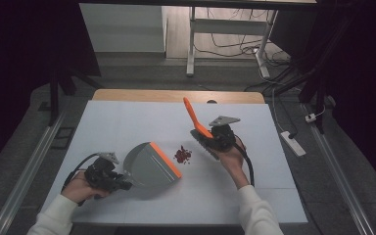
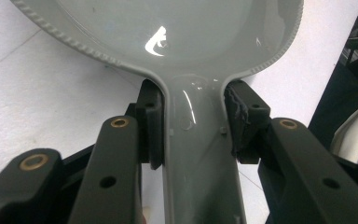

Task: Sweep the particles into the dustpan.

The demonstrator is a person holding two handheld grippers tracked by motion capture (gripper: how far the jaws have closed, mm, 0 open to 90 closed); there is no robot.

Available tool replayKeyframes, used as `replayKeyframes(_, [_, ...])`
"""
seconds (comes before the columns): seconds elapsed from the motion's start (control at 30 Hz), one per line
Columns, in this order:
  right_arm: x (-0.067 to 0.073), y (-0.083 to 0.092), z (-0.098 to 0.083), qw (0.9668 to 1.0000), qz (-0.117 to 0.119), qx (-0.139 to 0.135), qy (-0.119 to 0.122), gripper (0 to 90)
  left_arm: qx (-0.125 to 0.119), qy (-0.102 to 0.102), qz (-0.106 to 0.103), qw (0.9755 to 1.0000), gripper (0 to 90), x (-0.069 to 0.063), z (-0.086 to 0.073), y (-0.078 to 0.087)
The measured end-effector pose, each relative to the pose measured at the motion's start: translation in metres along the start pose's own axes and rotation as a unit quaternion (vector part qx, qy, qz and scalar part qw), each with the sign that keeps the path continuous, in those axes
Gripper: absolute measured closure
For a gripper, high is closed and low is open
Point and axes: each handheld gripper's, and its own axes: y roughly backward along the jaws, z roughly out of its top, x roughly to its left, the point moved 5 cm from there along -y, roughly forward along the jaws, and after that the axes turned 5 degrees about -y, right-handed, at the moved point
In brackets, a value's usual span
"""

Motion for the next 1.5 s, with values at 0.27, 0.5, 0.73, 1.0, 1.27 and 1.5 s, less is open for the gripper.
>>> replayKeyframes(0.27, [0.004,-0.011,-0.003,0.9999,0.002,0.013,0.008,70.3,0.006,-0.006,-0.004,1.0000,61.4,-0.003,0.002,-0.005])
replayKeyframes(0.5, [0.010,-0.022,-0.003,0.9997,0.005,0.020,0.013,70.3,0.010,-0.012,-0.010,0.9998,61.5,-0.009,0.007,-0.012])
replayKeyframes(0.73, [0.020,-0.036,-0.007,0.9986,0.003,0.043,0.031,70.3,0.018,-0.011,-0.011,0.9997,61.4,-0.009,0.007,-0.015])
replayKeyframes(1.0, [0.023,-0.041,-0.008,0.9984,0.003,0.046,0.032,70.4,0.018,-0.010,-0.013,0.9997,61.5,-0.009,0.007,-0.017])
replayKeyframes(1.27, [0.027,-0.044,-0.009,0.9983,0.011,0.047,0.031,70.4,0.018,-0.012,-0.011,0.9997,61.5,-0.010,0.007,-0.018])
replayKeyframes(1.5, [0.030,-0.043,-0.010,0.9981,0.015,0.049,0.035,70.3,0.018,-0.012,-0.013,0.9997,61.5,-0.010,0.007,-0.018])
